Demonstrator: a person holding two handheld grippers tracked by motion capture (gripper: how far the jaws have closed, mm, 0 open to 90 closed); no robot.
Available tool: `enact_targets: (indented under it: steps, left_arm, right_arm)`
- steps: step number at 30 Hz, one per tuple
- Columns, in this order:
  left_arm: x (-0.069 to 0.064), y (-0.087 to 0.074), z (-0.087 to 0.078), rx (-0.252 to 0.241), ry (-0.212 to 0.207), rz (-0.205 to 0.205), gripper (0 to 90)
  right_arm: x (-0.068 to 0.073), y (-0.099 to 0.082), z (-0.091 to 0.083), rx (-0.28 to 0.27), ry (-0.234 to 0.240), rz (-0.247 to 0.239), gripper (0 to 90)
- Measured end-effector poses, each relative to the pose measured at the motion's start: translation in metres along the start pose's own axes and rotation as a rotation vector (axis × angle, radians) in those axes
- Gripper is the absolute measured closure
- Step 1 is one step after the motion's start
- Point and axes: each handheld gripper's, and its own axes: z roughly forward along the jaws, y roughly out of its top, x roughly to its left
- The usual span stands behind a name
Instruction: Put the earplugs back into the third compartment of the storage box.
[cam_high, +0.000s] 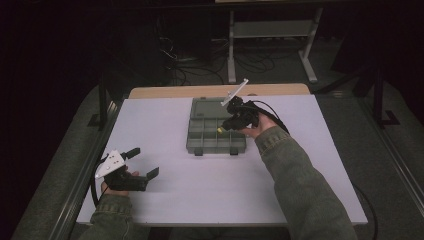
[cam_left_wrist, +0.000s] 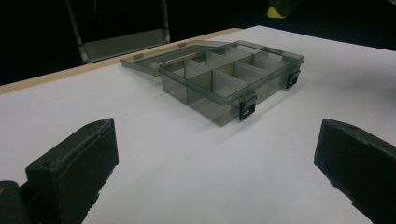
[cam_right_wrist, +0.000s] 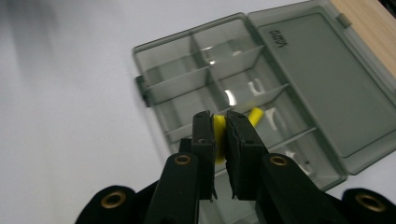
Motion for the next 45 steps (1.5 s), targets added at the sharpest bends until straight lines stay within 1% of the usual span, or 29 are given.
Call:
enact_targets:
  steps: [2,3,6,7,8,9,10,13,14,18,19,20,21,22,26,30,32,33,34,35,37,38,39,40,41,42,43,44,45]
  left_arm:
    - [0.0,0.0,0.0,-0.001,-0.002,-0.001,0.0]
    - [0.0,0.0,0.0,-0.001,-0.002,-0.001,0.0]
    - [0.0,0.0,0.0,-0.002,-0.001,-0.001,0.0]
    - [0.001,0.0,0.0,-0.001,-0.001,0.0,0.0]
    - [0.001,0.0,0.0,0.0,-0.001,0.001,0.0]
    - [0.0,0.0,0.0,0.002,0.0,0.004,0.0]
    - [0.0,0.0,0.0,0.002,0.0,0.005,0.0]
    - [0.0,0.0,0.001,0.003,0.0,0.005,0.0]
    - [0.0,0.0,0.001,0.003,0.0,0.005,0.0]
    - [0.001,0.0,0.0,0.0,0.0,0.002,0.0]
    - [0.001,0.0,0.001,0.0,-0.001,0.002,0.0]
    - [0.001,0.0,0.001,0.0,-0.001,0.002,0.0]
    - [0.001,0.0,0.001,0.002,-0.002,0.003,0.0]
    - [0.0,0.0,0.001,0.001,-0.001,0.003,0.0]
    - [0.0,0.0,0.001,0.001,-0.002,0.003,0.0]
    - [0.0,0.0,0.001,0.001,-0.002,0.003,0.0]
    - [0.0,0.0,0.001,0.001,-0.003,0.003,0.0]
    - [0.0,0.0,0.001,0.001,-0.003,0.003,0.0]
    - [0.0,0.0,0.001,0.001,-0.003,0.003,0.0]
    - [0.0,0.0,0.001,0.001,-0.003,0.002,0.0]
    - [0.0,0.0,0.001,0.001,-0.003,0.002,0.0]
    - [0.0,0.0,0.001,0.001,-0.003,0.002,0.0]
    - [0.0,0.0,0.0,0.001,-0.003,0.003,0.0]
    - [0.0,0.0,0.0,0.001,-0.003,0.002,0.0]
    - [0.0,0.0,0.0,0.001,-0.002,0.002,0.0]
    - [0.0,0.0,0.0,0.002,-0.002,0.003,0.0]
    - [0.0,0.0,0.0,0.003,-0.003,0.002,0.0]
    - [0.0,0.0,0.0,0.003,-0.003,0.002,0.0]
    - [0.0,0.0,0.0,0.002,-0.003,0.003,0.0]
  right_arm:
    - [-0.007,0.002,0.003,-0.005,-0.002,0.011,81.0]
    - [-0.012,0.003,0.006,-0.006,-0.015,0.017,81.0]
    - [-0.016,0.003,0.009,-0.006,-0.024,0.013,81.0]
    - [-0.02,0.004,0.012,-0.006,-0.03,0.021,81.0]
    - [-0.02,0.004,0.012,-0.006,-0.03,0.021,81.0]
    - [-0.024,0.004,0.015,-0.011,-0.034,0.036,81.0]
    - [-0.024,0.004,0.015,-0.011,-0.034,0.036,81.0]
    - [-0.034,0.004,0.023,-0.012,-0.04,0.061,81.0]
    - [-0.034,0.004,0.023,-0.012,-0.04,0.061,81.0]
    - [-0.043,0.002,0.034,-0.008,-0.044,0.088,81.0]
    - [-0.046,0.0,0.04,-0.013,-0.041,0.092,81.0]
    - [-0.046,0.0,0.04,-0.013,-0.041,0.092,81.0]
    - [-0.049,-0.002,0.047,0.009,-0.047,0.092,80.9]
    - [-0.049,-0.002,0.047,0.009,-0.047,0.092,80.9]
    - [-0.052,-0.003,0.062,0.012,-0.019,0.099,80.7]
    - [-0.052,-0.003,0.07,0.028,-0.013,0.104,79.7]
    - [-0.052,-0.004,0.071,0.03,-0.013,0.104,79.1]
    - [-0.052,-0.004,0.072,0.031,-0.015,0.104,76.5]
    - [-0.052,-0.005,0.071,0.027,-0.027,0.105,69.8]
    - [-0.052,-0.005,0.071,0.027,-0.027,0.105,69.8]
    - [-0.052,-0.006,0.068,0.016,-0.042,0.109,63.0]
    - [-0.052,-0.006,0.068,0.016,-0.042,0.109,63.0]
    - [-0.051,-0.006,0.064,0.005,-0.065,0.117,53.3]
    - [-0.051,-0.006,0.064,0.005,-0.065,0.117,53.3]
    - [-0.05,-0.006,0.061,0.001,-0.082,0.115,49.4]
    - [-0.049,-0.007,0.058,-0.013,-0.094,0.117,43.4]
    - [-0.048,-0.009,0.052,-0.052,-0.089,0.134,30.7]
    - [-0.048,-0.009,0.052,-0.052,-0.089,0.134,30.7]
    - [-0.046,-0.011,0.047,-0.08,-0.072,0.145,20.1]
